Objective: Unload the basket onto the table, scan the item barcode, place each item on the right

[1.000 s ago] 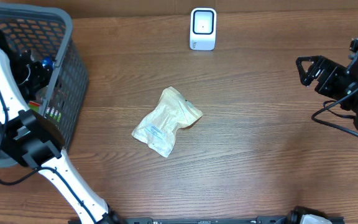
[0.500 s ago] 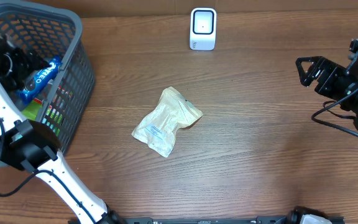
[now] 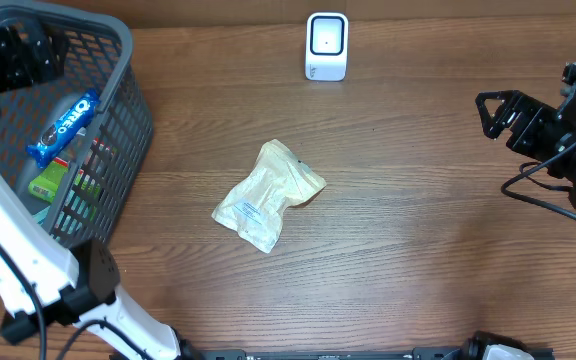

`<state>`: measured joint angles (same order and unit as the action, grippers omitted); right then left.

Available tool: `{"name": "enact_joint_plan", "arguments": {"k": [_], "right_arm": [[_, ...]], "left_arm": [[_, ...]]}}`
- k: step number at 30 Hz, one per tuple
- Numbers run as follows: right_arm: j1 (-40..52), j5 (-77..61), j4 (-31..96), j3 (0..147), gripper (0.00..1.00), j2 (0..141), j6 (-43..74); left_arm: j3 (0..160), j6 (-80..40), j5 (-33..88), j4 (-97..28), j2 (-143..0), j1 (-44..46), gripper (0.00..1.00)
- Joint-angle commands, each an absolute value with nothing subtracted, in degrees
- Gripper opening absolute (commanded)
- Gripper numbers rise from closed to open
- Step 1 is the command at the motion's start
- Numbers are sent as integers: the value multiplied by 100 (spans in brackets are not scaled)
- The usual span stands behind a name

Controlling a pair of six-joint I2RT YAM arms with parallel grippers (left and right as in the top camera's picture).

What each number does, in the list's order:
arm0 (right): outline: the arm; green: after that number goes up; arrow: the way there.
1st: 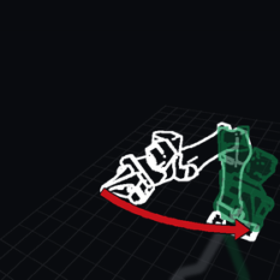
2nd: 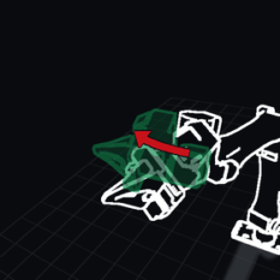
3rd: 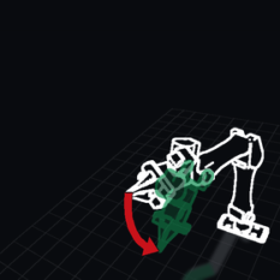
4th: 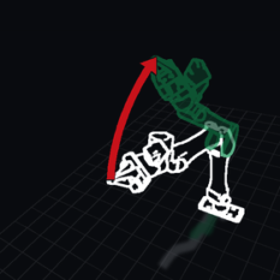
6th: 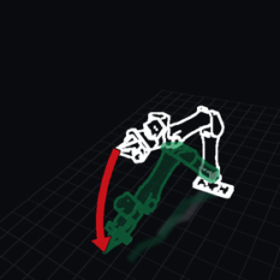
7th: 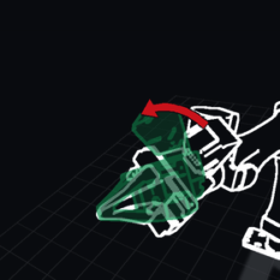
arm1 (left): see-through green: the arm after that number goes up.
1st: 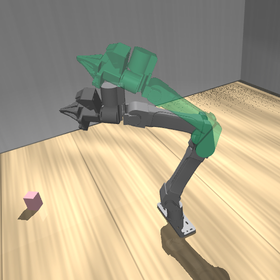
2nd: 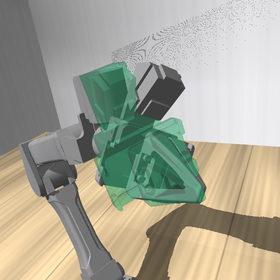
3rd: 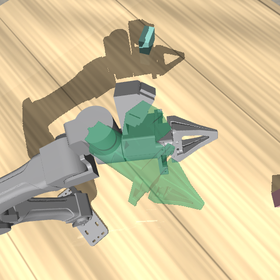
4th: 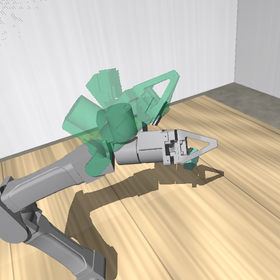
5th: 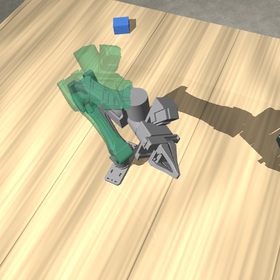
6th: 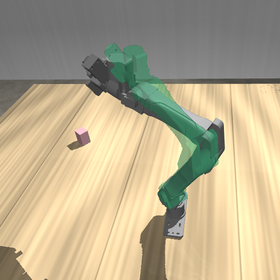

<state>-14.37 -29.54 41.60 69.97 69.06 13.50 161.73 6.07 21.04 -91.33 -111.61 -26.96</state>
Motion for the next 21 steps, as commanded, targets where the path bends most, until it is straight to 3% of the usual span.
{"name": "enact_joint_plan", "arguments": {"k": [1, 10, 15, 21], "right_arm": [[-1448, -2926, 4152, 7175, 100, 6818, 1356], [-1448, -2923, 4320, 7175, 100, 6818, 1356], [-1448, -2923, 4333, 7175, 100, 6818, 1356], [-1448, -2926, 4331, 7175, 100, 6818, 1356]], "left_arm": [[16212, -21, 2182, -8733, -10709, -2698, 95], [16210, -8, 1975, -8038, -10707, -2687, 86], [16210, 1208, 2178, -8731, -11260, -2130, 88], [16210, 1680, 1907, -9671, -12086, -1229, 89]]}}
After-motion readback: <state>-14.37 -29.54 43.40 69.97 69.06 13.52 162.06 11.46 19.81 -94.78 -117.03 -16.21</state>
